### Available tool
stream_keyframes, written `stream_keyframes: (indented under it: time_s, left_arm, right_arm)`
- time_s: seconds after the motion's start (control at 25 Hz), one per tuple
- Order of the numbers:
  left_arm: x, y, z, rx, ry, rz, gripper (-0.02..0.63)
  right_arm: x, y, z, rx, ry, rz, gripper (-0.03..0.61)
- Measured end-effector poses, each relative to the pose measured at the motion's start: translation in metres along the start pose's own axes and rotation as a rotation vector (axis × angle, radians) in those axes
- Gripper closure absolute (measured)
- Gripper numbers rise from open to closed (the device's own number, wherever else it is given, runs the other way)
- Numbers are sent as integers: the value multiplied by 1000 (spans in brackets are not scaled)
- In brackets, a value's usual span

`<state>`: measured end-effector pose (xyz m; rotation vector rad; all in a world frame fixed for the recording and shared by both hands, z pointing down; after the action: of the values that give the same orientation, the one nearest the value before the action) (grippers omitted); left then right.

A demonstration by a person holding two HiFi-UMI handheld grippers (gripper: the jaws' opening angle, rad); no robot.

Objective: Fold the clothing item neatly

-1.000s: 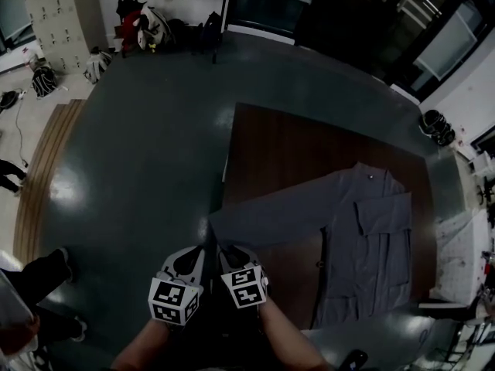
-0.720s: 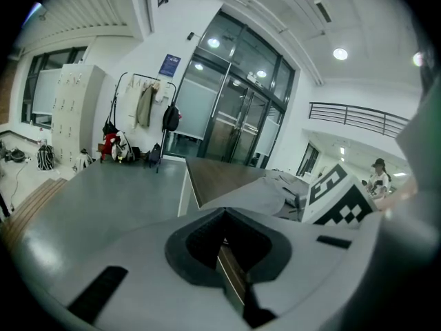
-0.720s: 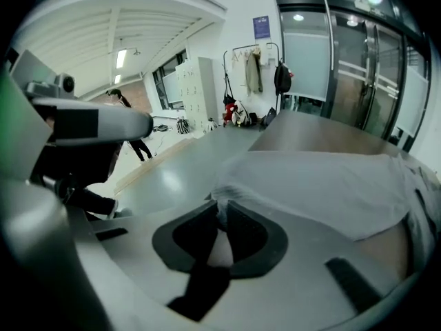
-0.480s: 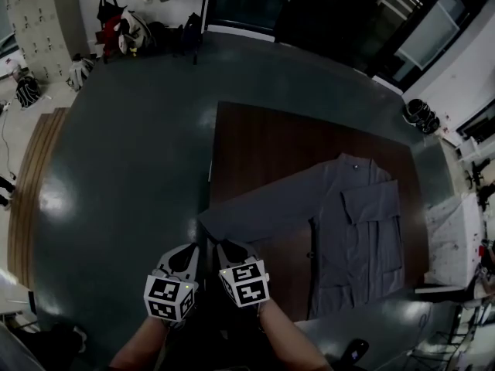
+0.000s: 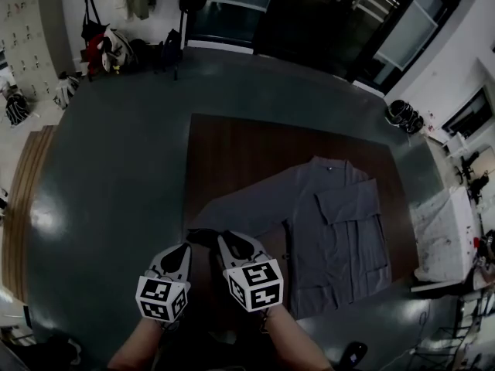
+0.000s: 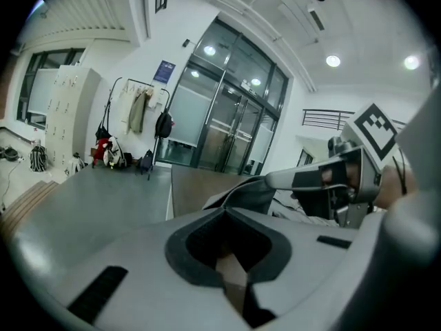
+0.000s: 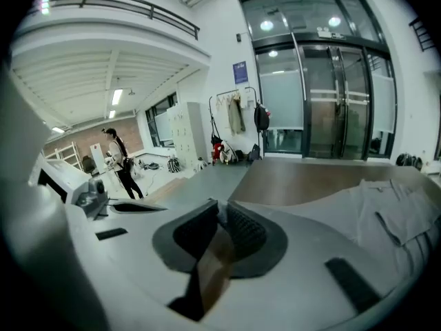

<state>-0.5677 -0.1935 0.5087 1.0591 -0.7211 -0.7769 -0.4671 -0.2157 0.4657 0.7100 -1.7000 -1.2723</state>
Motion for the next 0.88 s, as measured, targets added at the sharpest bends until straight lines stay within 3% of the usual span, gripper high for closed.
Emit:
stream_keyframes:
  time_s: [0.6, 0.88]
  left_arm:
    - [56, 8, -167, 80, -123, -64, 606]
    - [72, 14, -233, 74, -147, -85, 606]
  right_arm:
    - [-117, -33, -126, 118, -139, -175, 545]
    - [-159, -23, -188, 176, -116, -195, 545]
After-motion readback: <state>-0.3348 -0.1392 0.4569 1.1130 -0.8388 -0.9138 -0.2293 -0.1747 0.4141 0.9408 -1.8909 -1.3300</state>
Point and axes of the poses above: the fingertips, and each gripper's own axes: x forward along the fingers, z to its left, y out of its underside, the point moved 2 cm from there along -x, backward along the fingers, and after that the axes turned 14 degrees about -z, right-handed, at the moved point
